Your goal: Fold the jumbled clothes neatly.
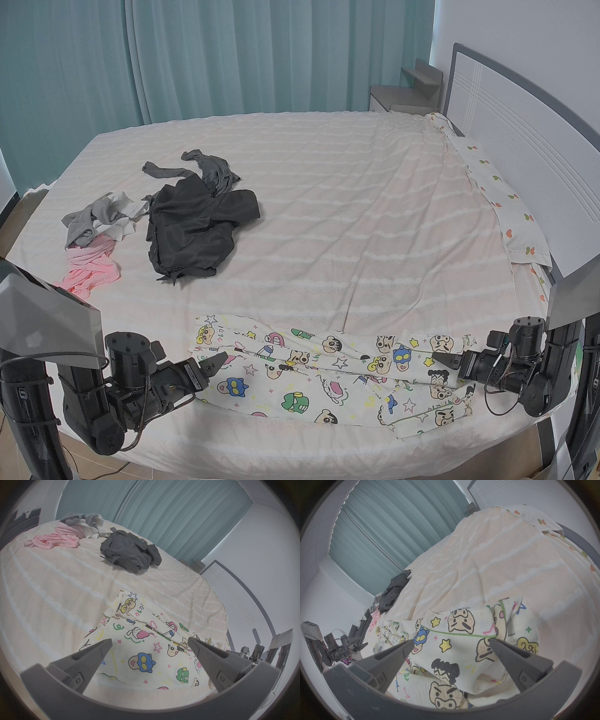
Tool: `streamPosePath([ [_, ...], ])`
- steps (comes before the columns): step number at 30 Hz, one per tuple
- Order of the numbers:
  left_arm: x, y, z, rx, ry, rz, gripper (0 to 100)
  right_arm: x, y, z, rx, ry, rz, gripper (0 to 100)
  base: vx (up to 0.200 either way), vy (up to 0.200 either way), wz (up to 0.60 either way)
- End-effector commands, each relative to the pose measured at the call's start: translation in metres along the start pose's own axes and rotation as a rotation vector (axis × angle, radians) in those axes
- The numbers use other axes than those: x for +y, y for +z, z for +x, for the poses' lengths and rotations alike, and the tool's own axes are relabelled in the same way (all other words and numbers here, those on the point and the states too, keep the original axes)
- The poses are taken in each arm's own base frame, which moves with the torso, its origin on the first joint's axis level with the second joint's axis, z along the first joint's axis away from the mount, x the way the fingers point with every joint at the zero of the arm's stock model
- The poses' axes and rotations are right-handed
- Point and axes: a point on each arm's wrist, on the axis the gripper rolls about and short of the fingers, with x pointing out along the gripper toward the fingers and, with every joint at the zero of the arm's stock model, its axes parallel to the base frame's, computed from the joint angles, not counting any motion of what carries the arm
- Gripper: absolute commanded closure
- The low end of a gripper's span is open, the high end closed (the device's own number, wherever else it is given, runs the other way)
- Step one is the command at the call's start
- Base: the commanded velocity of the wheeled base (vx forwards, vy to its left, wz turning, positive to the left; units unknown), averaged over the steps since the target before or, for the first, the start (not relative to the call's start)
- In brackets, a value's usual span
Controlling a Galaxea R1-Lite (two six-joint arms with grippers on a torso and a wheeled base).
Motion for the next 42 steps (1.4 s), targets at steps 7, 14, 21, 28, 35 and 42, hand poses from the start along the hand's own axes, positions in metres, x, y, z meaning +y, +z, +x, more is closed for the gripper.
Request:
streamPosePath([
  [7, -0.008, 0.01, 0.007, -0.056, -0.039, 0.022, 0, 0.02, 0.016, -0.048, -0.109, 0.002, 0.105, 0, 0.0, 0.0, 0.0],
  [14, 0.004, 0.039, 0.018, -0.088, 0.045, 0.283, 0, 0.023, 0.015, -0.059, -0.119, 0.001, 0.164, 0, 0.0, 0.0, 0.0],
  [21, 0.012, 0.079, 0.028, 0.114, 0.102, 0.317, 0, 0.027, 0.014, -0.066, -0.12, 0.009, 0.155, 0, 0.0, 0.0, 0.0],
  [28, 0.012, 0.096, 0.06, 0.096, 0.129, 0.378, 0, 0.03, 0.016, -0.073, -0.136, 0.021, 0.146, 0, 0.0, 0.0, 0.0],
  [35, 0.033, 0.087, 0.097, 0.129, 0.225, 0.451, 0, 0.032, 0.016, -0.075, -0.139, 0.027, 0.143, 0, 0.0, 0.0, 0.0],
  [42, 0.038, 0.08, 0.103, 0.152, 0.229, 0.456, 0, 0.031, 0.015, -0.074, -0.132, 0.024, 0.145, 0, 0.0, 0.0, 0.0],
])
